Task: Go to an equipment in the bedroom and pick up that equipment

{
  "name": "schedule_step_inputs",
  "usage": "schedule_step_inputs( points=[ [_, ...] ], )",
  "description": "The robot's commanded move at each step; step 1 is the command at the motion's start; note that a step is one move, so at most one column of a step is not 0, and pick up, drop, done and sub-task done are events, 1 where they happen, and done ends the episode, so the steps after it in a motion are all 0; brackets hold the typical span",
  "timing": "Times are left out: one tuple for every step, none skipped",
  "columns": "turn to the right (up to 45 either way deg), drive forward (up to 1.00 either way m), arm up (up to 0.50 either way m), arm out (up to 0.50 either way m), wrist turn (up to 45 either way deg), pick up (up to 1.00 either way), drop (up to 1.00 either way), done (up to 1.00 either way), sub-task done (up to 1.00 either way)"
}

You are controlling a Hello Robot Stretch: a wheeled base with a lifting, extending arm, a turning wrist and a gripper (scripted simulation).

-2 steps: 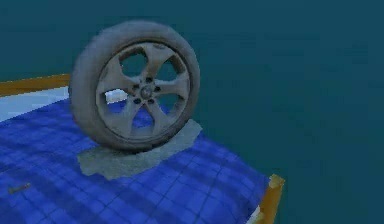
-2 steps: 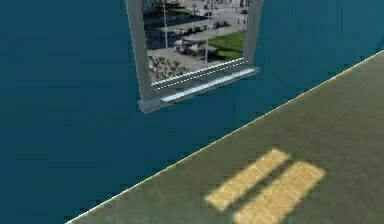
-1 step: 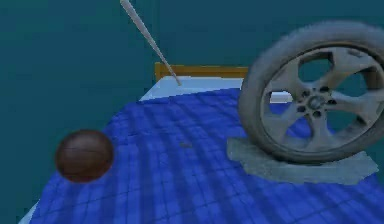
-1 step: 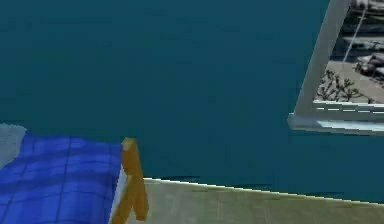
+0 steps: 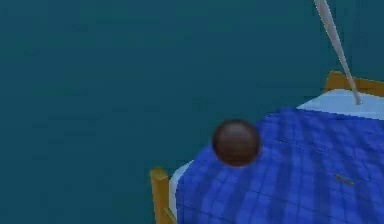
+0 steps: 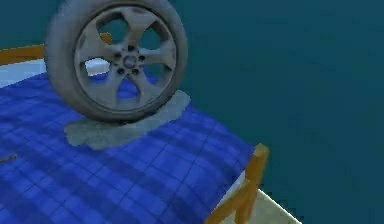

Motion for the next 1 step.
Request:
schedule_step_inputs(
  points=[
    [-45.0, 0.00, 0.00, 0.00, 0.0, 0.00, 0.00, 0.00, 0.00]
  ],
)
